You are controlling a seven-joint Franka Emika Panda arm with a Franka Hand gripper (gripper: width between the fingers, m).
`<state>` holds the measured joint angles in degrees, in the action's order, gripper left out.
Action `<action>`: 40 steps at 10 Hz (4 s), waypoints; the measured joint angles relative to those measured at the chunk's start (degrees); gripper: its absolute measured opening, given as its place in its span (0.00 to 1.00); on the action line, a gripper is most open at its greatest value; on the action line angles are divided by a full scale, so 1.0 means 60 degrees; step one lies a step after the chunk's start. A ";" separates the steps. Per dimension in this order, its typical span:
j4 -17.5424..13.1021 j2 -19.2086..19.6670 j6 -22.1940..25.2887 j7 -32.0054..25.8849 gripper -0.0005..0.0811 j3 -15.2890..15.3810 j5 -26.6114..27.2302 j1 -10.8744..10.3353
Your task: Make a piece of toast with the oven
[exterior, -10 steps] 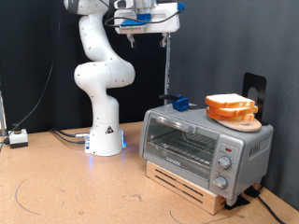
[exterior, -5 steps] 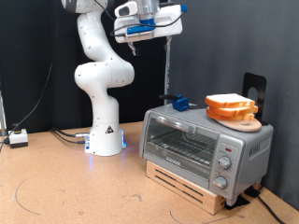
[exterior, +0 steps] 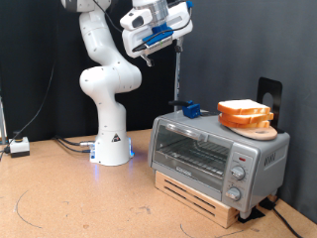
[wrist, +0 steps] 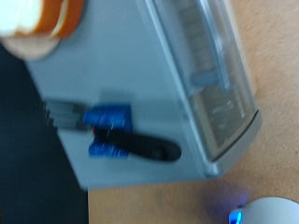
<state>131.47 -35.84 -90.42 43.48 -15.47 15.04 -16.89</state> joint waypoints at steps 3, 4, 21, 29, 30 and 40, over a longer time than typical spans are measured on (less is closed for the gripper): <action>0.0001 0.0121 0.0860 -0.3447 1.00 -0.0567 -0.0470 -0.0440; 0.0094 0.0333 0.0438 -0.4284 1.00 -0.0600 -0.0886 -0.0522; 0.1412 0.1018 -0.2220 -0.4014 1.00 -0.0772 0.1149 -0.0343; 0.2548 0.1409 -0.3288 -0.3062 1.00 -0.0826 0.1194 -0.0113; 0.2842 0.1573 -0.3761 -0.3184 1.00 -0.0829 0.0999 -0.0085; 0.3718 0.2491 -0.5169 -0.4151 1.00 -0.0736 0.1163 -0.0317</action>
<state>153.78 -20.90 -121.44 18.57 -19.88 22.02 -18.79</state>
